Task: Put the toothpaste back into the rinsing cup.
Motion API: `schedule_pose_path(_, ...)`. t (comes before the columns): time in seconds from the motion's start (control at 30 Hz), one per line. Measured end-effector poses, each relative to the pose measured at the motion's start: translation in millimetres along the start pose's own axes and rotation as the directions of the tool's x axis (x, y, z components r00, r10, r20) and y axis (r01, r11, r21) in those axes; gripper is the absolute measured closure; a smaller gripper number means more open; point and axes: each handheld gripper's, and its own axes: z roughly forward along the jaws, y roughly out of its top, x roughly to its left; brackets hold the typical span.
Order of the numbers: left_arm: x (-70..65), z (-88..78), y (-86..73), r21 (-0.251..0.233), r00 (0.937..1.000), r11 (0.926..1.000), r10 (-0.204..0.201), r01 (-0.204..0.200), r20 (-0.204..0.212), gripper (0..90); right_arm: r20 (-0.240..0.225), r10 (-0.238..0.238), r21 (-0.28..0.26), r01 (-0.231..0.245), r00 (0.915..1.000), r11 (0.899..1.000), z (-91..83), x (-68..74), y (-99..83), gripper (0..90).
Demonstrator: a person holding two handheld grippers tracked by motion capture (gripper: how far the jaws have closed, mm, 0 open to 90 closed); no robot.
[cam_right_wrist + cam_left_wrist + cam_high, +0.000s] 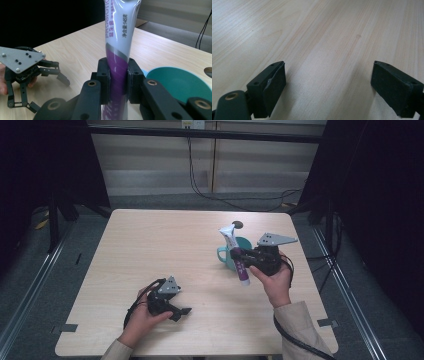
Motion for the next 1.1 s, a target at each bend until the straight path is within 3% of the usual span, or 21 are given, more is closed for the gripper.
schedule_pose_path(1.1,0.0,0.0,0.0,0.0,1.0,1.0,0.0,0.0,0.0,12.6,0.024,-0.015,-0.059,0.016,0.9996,0.998,-1.4,-7.7,18.7,76.0)
